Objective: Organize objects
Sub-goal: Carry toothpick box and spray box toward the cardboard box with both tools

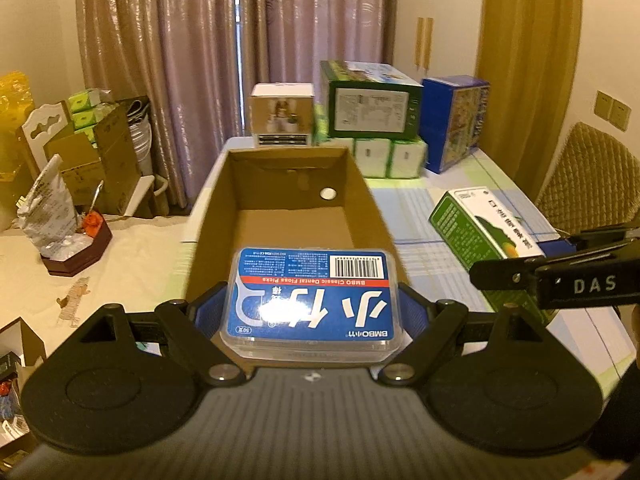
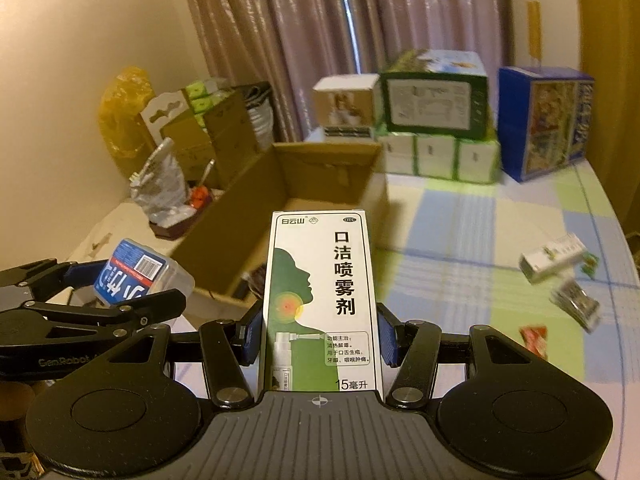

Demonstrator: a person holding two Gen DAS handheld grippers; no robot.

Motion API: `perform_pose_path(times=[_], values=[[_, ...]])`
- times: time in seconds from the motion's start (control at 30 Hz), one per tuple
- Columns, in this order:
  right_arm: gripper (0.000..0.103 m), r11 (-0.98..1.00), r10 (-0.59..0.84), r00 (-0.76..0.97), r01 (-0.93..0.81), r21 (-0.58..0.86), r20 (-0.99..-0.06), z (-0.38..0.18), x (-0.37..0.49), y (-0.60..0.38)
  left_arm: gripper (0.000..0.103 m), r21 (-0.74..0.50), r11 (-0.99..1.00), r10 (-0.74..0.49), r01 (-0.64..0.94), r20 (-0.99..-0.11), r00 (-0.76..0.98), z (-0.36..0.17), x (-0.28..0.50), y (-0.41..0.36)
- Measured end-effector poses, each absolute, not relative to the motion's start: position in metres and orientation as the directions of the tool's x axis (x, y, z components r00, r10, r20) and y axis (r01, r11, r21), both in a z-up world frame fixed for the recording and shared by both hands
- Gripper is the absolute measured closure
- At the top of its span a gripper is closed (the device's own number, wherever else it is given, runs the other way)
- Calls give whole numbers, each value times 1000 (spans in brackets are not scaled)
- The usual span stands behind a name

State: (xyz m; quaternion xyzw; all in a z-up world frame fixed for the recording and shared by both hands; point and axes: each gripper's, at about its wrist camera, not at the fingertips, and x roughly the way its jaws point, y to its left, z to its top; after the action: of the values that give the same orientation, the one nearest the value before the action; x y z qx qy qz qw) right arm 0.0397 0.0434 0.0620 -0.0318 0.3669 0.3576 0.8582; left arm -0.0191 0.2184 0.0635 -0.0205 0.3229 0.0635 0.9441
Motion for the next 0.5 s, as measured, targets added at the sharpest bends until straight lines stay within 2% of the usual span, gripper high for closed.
perform_pose_path(times=[0.23, 0.5], values=[[51, 725, 619, 457, -646, 240, -639, 65, 74, 83, 20, 26, 986, 145, -165, -621, 770, 67, 12, 264], [51, 735, 617, 421, -611, 296, -665, 44, 113, 110, 20, 44, 988, 144, -151, -646, 750, 48, 48, 280]])
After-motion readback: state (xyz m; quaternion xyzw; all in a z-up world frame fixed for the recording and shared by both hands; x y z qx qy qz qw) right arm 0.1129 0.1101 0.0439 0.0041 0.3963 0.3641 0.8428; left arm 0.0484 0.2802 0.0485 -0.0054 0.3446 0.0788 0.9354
